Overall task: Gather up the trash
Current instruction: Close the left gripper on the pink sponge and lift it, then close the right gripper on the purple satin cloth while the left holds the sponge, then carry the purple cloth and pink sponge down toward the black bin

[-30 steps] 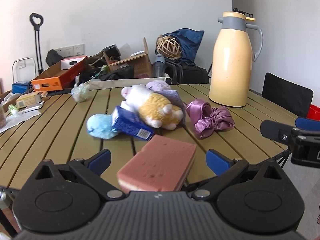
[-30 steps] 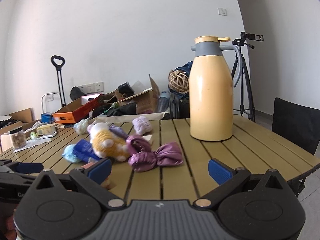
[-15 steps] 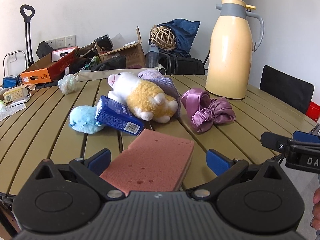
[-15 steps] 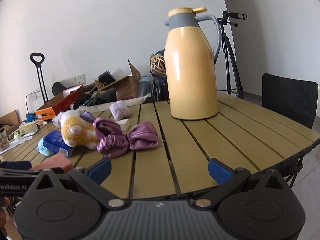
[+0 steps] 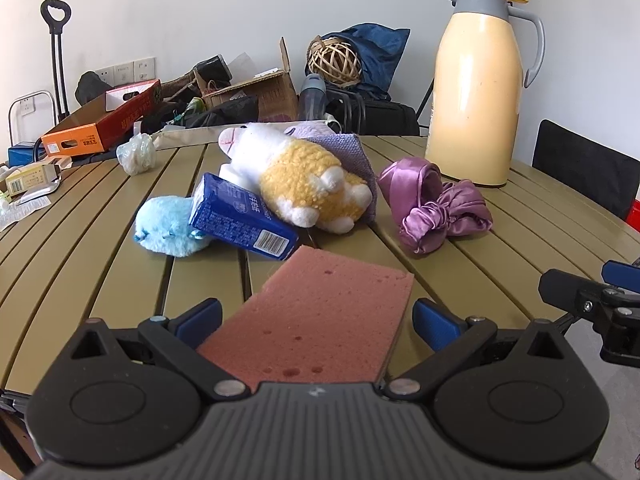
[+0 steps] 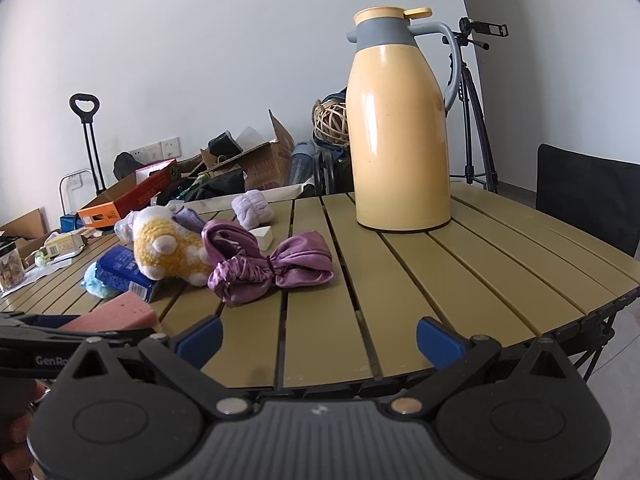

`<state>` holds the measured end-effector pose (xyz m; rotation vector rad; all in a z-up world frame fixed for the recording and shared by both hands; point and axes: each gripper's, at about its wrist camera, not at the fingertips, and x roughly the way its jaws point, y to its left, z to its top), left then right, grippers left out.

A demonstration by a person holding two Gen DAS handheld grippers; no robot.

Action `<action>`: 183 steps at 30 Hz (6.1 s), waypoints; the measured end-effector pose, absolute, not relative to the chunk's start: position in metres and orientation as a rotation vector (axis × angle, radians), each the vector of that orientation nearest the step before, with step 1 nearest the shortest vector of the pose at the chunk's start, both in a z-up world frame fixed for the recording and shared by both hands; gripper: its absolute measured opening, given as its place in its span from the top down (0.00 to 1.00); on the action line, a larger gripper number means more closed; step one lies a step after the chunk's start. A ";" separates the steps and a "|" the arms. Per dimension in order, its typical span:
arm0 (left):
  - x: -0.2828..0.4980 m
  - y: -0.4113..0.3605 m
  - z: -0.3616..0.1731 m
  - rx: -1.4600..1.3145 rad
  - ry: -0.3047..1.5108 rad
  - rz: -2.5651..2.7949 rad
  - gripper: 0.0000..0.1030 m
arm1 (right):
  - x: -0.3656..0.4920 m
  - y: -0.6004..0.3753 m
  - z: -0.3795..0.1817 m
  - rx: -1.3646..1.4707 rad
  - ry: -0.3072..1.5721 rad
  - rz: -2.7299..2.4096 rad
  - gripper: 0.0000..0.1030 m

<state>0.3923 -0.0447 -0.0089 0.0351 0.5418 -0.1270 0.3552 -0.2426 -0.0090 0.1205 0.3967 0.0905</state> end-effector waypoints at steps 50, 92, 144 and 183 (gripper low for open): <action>0.372 0.073 0.041 -0.145 0.412 0.105 0.14 | 0.427 -0.168 0.020 0.054 0.406 0.002 0.00; 0.388 0.093 0.041 -0.131 0.478 0.250 0.14 | 0.503 -0.167 -0.004 0.022 0.571 0.000 0.58; 0.221 0.054 0.055 -0.076 0.395 0.192 0.14 | 0.262 -0.168 0.027 0.059 0.385 0.203 0.62; 0.210 0.073 -0.111 0.032 0.860 0.226 0.14 | 0.232 -0.156 -0.126 -0.094 0.918 0.240 0.62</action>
